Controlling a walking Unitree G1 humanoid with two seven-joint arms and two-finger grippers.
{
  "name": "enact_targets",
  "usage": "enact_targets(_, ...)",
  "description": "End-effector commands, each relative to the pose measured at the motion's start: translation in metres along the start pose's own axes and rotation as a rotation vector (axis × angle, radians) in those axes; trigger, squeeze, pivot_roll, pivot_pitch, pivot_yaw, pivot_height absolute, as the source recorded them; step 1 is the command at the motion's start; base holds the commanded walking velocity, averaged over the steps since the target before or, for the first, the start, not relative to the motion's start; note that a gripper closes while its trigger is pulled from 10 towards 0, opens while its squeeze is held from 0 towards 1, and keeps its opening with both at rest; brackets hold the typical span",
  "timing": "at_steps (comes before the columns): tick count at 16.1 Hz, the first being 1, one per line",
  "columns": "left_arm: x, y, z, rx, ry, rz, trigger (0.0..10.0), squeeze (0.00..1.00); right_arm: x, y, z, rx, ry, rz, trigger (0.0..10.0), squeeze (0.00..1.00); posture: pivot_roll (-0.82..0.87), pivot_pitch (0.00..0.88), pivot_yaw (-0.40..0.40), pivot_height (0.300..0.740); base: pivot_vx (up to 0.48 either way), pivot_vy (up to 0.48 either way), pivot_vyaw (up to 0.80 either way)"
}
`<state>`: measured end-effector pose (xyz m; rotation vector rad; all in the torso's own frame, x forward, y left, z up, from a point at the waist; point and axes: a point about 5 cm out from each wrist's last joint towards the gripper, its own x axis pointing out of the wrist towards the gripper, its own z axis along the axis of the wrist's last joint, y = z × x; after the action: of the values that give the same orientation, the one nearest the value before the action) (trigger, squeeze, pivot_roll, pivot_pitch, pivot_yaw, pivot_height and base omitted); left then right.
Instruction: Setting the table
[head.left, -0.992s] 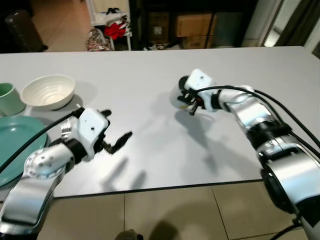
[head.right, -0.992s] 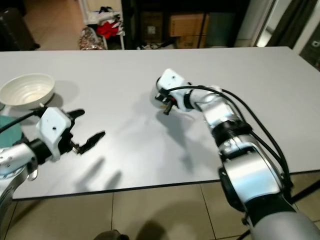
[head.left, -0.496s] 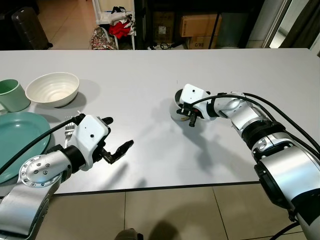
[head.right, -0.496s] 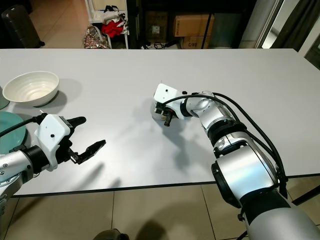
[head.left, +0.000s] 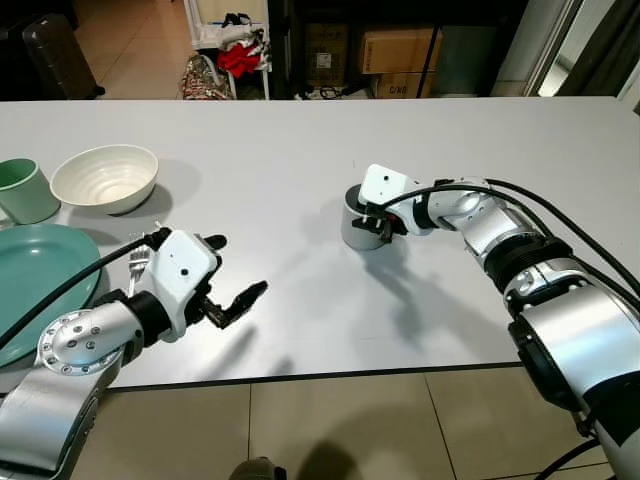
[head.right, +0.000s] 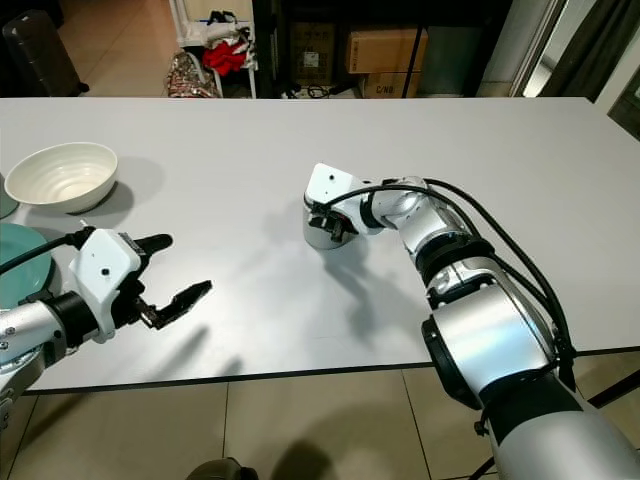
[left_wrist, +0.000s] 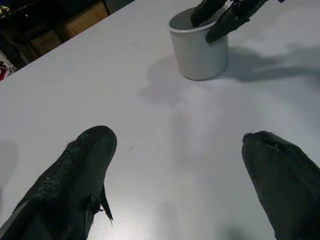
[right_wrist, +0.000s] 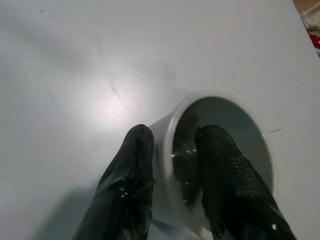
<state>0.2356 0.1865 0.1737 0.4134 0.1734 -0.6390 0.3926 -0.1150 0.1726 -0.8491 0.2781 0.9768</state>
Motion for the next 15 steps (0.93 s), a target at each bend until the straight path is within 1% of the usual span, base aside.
enact_targets(1, 0.001, 0.0, 0.002, 0.007, -0.004, -0.005, 10.0, 0.0, -0.008, -0.014, 0.009, -0.029, -0.019, -0.037, 10.0, 1.0, 0.18, 0.0, -0.014, 0.74, 0.0, 0.0, 0.0)
enact_targets(2, 0.002, 0.001, 0.002, 0.008, -0.008, -0.004, 10.0, 0.0, -0.012, -0.018, 0.011, -0.041, -0.035, -0.051, 10.0, 1.0, 0.18, 0.0, -0.012, 0.74, 0.0, 0.0, 0.0)
enact_targets(4, 0.006, 0.002, 0.004, -0.001, -0.028, 0.002, 10.0, 0.0, -0.024, -0.031, 0.019, -0.027, -0.136, -0.134, 10.0, 1.0, 0.16, 0.0, -0.005, 0.74, 0.0, 0.0, 0.0)
enact_targets(5, 0.007, 0.002, 0.004, -0.004, -0.032, 0.003, 10.0, 0.0, -0.026, -0.033, 0.02, -0.027, -0.149, -0.147, 10.0, 1.0, 0.16, 0.0, -0.006, 0.74, 0.0, 0.0, 0.0)
enact_targets(6, 0.009, 0.003, 0.005, -0.012, -0.044, 0.01, 10.0, 0.0, -0.033, -0.04, 0.022, -0.027, -0.198, -0.214, 10.0, 0.0, 0.15, 0.0, 0.001, 0.74, 0.0, 0.0, 0.0)
enact_targets(7, 0.012, 0.003, 0.006, -0.023, -0.061, 0.025, 10.0, 0.0, -0.04, -0.045, 0.025, 0.041, -0.294, -0.275, 10.0, 0.0, 0.14, 0.0, 0.001, 0.74, 0.0, 0.0, 0.0)
enact_targets(8, 0.015, 0.002, 0.007, -0.037, -0.076, 0.034, 10.0, 0.0, -0.044, -0.046, 0.026, 0.107, -0.38, -0.304, 10.0, 0.0, 0.13, 0.0, 0.005, 0.74, 0.0, 0.0, 0.0)
enact_targets(10, 0.023, 0.002, 0.009, -0.056, -0.09, 0.088, 10.0, 0.0, -0.047, -0.041, 0.02, 0.177, -0.471, -0.366, 10.0, 0.0, 0.12, 0.0, 0.008, 0.74, 0.0, 0.0, 0.0)
enact_targets(11, 0.029, 0.001, 0.011, -0.088, -0.112, 0.161, 10.0, 0.0, -0.052, -0.028, 0.018, 0.262, -0.563, -0.423, 10.0, 0.0, 0.12, 0.0, 0.008, 0.74, 0.0, 0.0, 0.0)
enact_targets(12, 0.034, 0.0, 0.015, -0.1, -0.139, 0.205, 10.0, 0.0, -0.061, -0.015, 0.018, 0.332, -0.627, -0.466, 10.0, 0.0, 0.12, 0.0, 0.008, 0.74, 0.0, 0.0, 0.0)
enact_targets(13, 0.037, -0.002, 0.017, -0.109, -0.155, 0.221, 10.0, 0.0, -0.066, -0.006, 0.018, 0.368, -0.655, -0.49, 10.0, 0.0, 0.07, 0.0, 0.025, 0.74, 0.0, 0.0, 0.0)
enact_targets(14, 0.041, -0.005, 0.02, -0.127, -0.181, 0.248, 10.0, 0.0, -0.076, 0.009, 0.019, 0.415, -0.68, -0.528, 10.0, 0.0, 0.06, 0.0, 0.032, 0.74, 0.0, 0.0, 0.0)
enact_targets(15, 0.045, -0.007, 0.025, -0.139, -0.205, 0.274, 10.0, 0.0, -0.086, 0.025, 0.018, 0.44, -0.681, -0.568, 10.0, 0.0, 0.03, 0.0, 0.041, 0.74, 0.0, 0.0, 0.0)
